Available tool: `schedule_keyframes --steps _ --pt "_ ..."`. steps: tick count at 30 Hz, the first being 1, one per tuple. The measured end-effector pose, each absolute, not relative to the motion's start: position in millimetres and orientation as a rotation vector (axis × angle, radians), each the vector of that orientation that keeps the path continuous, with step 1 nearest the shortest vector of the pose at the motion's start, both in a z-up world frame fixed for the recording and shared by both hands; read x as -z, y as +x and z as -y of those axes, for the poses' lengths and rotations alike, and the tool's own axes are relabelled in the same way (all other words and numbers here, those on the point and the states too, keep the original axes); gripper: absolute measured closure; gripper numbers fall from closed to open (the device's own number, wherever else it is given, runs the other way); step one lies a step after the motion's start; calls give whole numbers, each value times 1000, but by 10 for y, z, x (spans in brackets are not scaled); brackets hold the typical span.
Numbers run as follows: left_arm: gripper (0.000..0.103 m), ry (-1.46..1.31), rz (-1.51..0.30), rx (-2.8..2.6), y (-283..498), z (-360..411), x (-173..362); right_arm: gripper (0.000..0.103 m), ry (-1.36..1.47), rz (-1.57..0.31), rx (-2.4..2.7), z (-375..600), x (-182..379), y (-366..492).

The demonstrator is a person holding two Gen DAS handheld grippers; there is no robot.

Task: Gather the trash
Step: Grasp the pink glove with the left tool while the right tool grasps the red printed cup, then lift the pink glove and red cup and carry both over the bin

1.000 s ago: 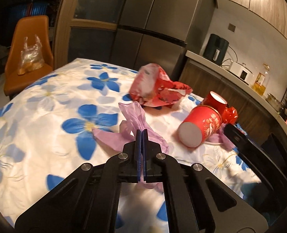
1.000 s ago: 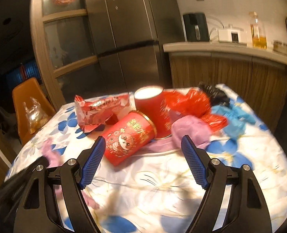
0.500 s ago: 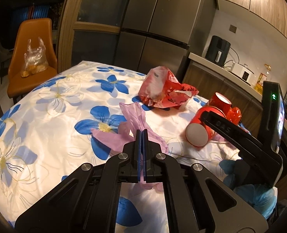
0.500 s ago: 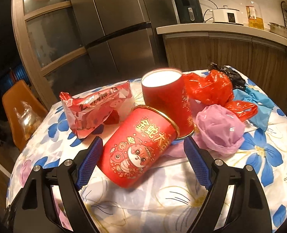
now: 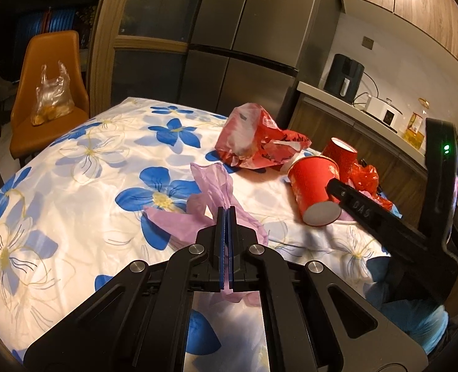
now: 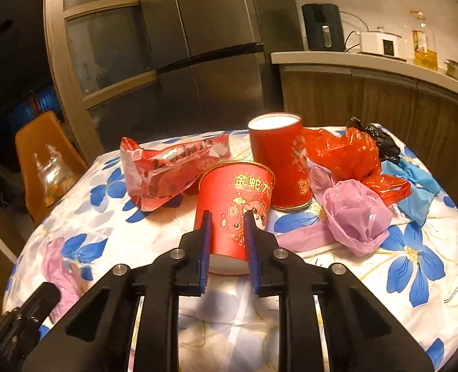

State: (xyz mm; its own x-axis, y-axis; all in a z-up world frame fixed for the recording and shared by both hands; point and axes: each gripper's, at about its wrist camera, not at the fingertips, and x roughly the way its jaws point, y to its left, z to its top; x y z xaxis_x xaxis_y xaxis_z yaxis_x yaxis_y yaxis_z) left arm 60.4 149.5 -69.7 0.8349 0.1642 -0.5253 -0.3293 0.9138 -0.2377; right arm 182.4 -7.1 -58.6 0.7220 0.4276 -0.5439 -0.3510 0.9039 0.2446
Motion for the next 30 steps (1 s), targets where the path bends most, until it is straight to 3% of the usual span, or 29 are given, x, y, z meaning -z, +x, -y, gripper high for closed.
schedule_keyframes --steps 2,8,18,23,30 --pt "103 -327 -524 -265 595 -1486 708 43 154 -630 -433 121 579 1824" --pt "103 -330 -535 -264 579 -1463 743 32 145 -629 -428 102 579 1878" --pt "103 -317 -541 -256 610 -1454 746 31 135 -700 -410 -63 786 2128" --pt "103 -314 -547 -256 612 -1444 755 46 136 -702 -420 -73 801 2127" --pt "103 -306 -533 -262 585 -1415 713 49 125 -655 -433 97 692 1902"
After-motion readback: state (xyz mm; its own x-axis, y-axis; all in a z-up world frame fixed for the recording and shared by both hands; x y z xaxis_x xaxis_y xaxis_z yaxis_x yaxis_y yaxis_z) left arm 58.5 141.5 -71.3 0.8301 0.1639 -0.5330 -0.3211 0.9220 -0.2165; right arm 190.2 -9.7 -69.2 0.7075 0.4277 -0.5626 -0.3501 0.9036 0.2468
